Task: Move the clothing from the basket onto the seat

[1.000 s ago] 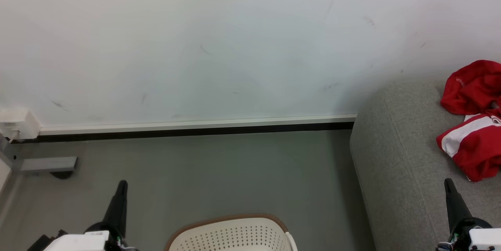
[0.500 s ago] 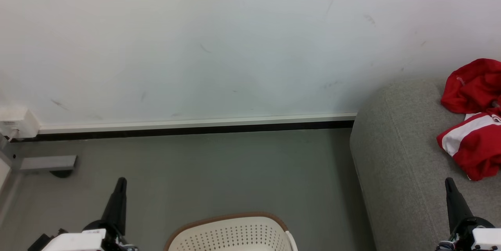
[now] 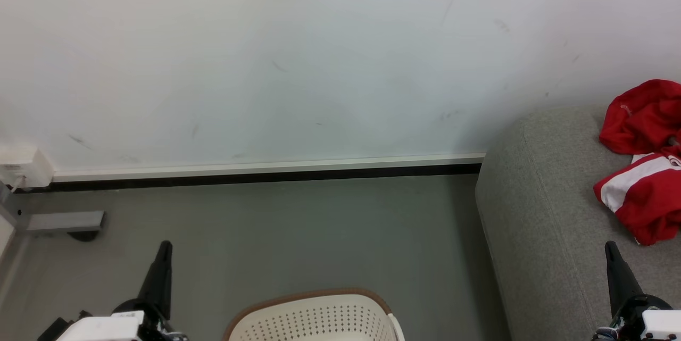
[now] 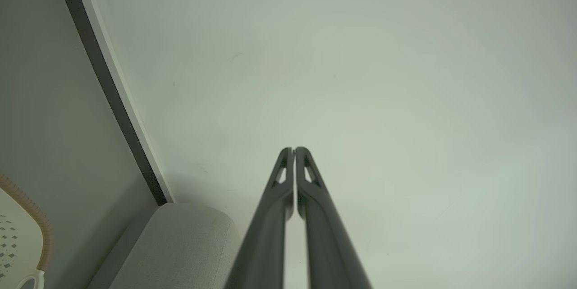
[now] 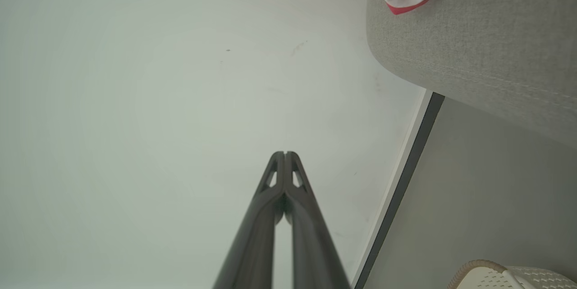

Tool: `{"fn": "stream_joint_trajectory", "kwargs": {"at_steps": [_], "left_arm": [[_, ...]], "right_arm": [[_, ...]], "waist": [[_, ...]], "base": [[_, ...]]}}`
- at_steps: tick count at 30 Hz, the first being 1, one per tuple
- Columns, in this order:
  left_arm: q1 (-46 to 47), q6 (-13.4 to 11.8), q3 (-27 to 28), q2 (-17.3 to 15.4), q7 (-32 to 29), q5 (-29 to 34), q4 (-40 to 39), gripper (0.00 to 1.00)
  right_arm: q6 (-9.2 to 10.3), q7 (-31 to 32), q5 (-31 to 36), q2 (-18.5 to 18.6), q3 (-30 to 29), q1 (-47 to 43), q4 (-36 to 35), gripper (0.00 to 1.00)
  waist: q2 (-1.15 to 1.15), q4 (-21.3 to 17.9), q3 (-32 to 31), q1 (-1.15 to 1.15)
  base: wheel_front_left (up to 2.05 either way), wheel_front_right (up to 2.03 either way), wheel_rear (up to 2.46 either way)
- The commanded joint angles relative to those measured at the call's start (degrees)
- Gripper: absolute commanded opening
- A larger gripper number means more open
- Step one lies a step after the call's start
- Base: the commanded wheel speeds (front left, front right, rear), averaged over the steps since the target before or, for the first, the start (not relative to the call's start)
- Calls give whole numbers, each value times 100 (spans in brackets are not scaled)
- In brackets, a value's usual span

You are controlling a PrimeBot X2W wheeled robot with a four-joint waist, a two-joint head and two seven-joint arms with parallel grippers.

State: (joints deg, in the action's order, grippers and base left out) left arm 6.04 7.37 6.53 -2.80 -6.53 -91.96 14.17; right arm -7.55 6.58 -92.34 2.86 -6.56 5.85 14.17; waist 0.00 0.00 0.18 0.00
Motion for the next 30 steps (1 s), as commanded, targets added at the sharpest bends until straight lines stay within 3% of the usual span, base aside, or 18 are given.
{"fn": "stream_joint_trajectory", "kwargs": {"at_steps": [1,30], "left_arm": [[45,30,12,-11,-24,-81,-22,0],[44,30,11,-11,-23,-81,-22,0]], "right_arm": [[12,19,-7,-5,-25,69,-29,0],[12,20,-6,-5,-26,69,-29,0]], "waist": [[0,0,0,0],[0,0,0,0]], "base": [[0,0,0],[0,0,0]]}}
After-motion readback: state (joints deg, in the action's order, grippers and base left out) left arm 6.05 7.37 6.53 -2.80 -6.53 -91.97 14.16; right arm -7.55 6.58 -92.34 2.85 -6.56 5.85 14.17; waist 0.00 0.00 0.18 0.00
